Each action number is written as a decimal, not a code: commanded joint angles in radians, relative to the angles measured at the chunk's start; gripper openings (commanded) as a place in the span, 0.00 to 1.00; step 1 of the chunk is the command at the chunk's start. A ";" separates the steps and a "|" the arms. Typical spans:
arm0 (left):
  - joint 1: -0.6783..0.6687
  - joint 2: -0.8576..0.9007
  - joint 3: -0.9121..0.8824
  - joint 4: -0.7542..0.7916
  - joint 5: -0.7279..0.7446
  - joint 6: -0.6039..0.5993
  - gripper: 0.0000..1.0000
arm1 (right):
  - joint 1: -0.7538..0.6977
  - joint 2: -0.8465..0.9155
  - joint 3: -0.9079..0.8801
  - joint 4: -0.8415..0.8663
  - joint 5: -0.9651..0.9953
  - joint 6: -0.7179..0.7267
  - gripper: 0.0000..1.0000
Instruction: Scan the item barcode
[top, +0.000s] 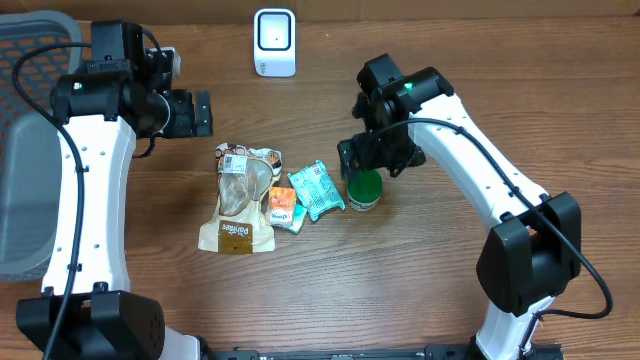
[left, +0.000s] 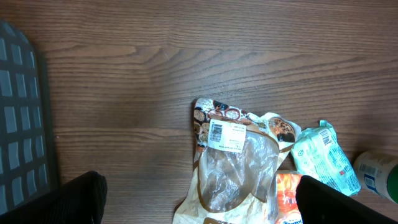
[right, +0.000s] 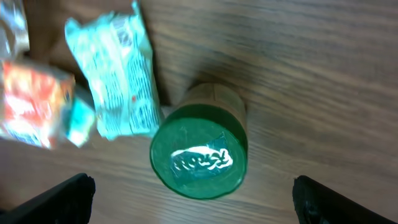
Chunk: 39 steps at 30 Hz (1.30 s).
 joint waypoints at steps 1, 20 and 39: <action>0.006 0.007 0.019 0.003 0.014 0.019 1.00 | 0.000 -0.010 -0.020 0.029 -0.006 0.209 1.00; 0.005 0.007 0.019 0.003 0.014 0.019 1.00 | 0.006 -0.010 -0.225 0.209 0.053 0.273 0.88; 0.005 0.007 0.019 0.003 0.014 0.019 0.99 | 0.005 -0.010 -0.151 0.242 0.083 -0.349 0.64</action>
